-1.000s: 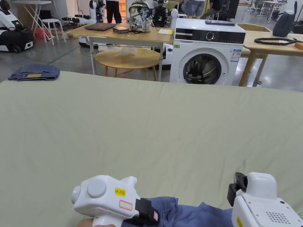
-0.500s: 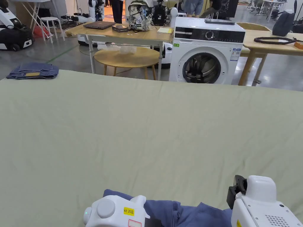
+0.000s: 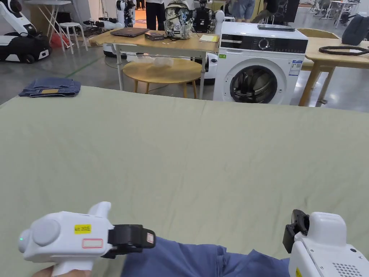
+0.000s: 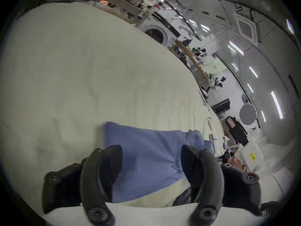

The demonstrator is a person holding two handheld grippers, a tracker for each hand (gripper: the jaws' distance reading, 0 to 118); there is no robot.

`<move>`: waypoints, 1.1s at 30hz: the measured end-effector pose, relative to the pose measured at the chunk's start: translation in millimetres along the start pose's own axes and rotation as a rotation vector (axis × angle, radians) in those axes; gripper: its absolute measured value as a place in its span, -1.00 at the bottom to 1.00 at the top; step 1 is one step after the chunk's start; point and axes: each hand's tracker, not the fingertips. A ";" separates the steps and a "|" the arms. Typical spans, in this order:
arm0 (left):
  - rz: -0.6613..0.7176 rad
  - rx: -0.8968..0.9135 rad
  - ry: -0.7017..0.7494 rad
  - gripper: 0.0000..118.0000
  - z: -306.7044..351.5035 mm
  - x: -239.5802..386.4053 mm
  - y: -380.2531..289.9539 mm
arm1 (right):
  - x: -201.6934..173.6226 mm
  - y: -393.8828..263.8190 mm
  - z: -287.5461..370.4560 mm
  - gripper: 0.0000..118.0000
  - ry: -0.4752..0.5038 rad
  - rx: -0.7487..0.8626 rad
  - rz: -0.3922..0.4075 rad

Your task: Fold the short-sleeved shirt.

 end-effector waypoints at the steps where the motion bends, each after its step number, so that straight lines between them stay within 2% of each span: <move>1: 0.019 -0.003 0.008 0.32 2.5 -13.4 2.7 | -0.4 0.1 0.1 -1.00 0.000 0.000 0.000; 8: 0.194 -0.153 -0.093 0.31 -32.1 -78.0 -6.6 | -2.2 -3.0 -2.2 -1.00 0.003 -0.013 -0.009; 11: 0.238 -0.069 -0.280 0.29 -38.6 -81.6 -14.7 | -2.5 -3.4 -2.4 -1.00 0.003 -0.016 -0.010; 13: 0.287 -0.097 -0.317 -0.05 -45.6 -81.1 -16.0 | -2.6 -3.2 -2.4 -1.00 0.001 -0.015 -0.011; 14: 0.280 -0.112 -0.341 -0.36 -48.5 -79.8 -16.9 | -2.7 -2.7 -2.4 -1.00 0.002 -0.016 -0.012; 15: 0.280 -0.118 -0.360 -0.78 -53.2 -77.0 -17.8 | -2.7 -2.3 -2.5 -1.00 0.002 -0.016 -0.013; 16: 0.267 -0.128 -0.342 -0.85 -58.9 -74.4 -18.5 | -3.3 -1.0 -1.7 -1.00 0.003 -0.015 -0.014; 19: 0.217 -0.167 -0.225 -0.89 -71.9 -80.0 -17.8 | -3.7 1.3 -0.4 -1.00 0.000 -0.013 -0.015; 21: 0.257 -0.128 -0.301 -0.89 -66.0 -83.5 -16.8 | -3.5 2.2 -0.3 -1.00 -0.002 -0.010 -0.013; 25: 0.222 -0.077 -0.327 -0.91 -35.4 -60.3 -20.0 | -3.2 4.3 0.3 -1.00 -0.004 -0.005 -0.004; 28: 0.169 -0.044 -0.309 -0.91 -8.6 -41.9 -14.8 | -3.5 4.9 -0.6 -1.00 -0.002 -0.005 -0.002; 29: 0.152 -0.028 -0.299 -0.91 -8.0 -58.7 -5.3 | -3.7 4.9 -1.1 -1.00 -0.001 -0.004 -0.002; 33: 0.111 0.032 -0.194 -0.91 38.6 -61.9 16.0 | -7.8 7.0 -3.6 -1.00 0.011 -0.003 0.000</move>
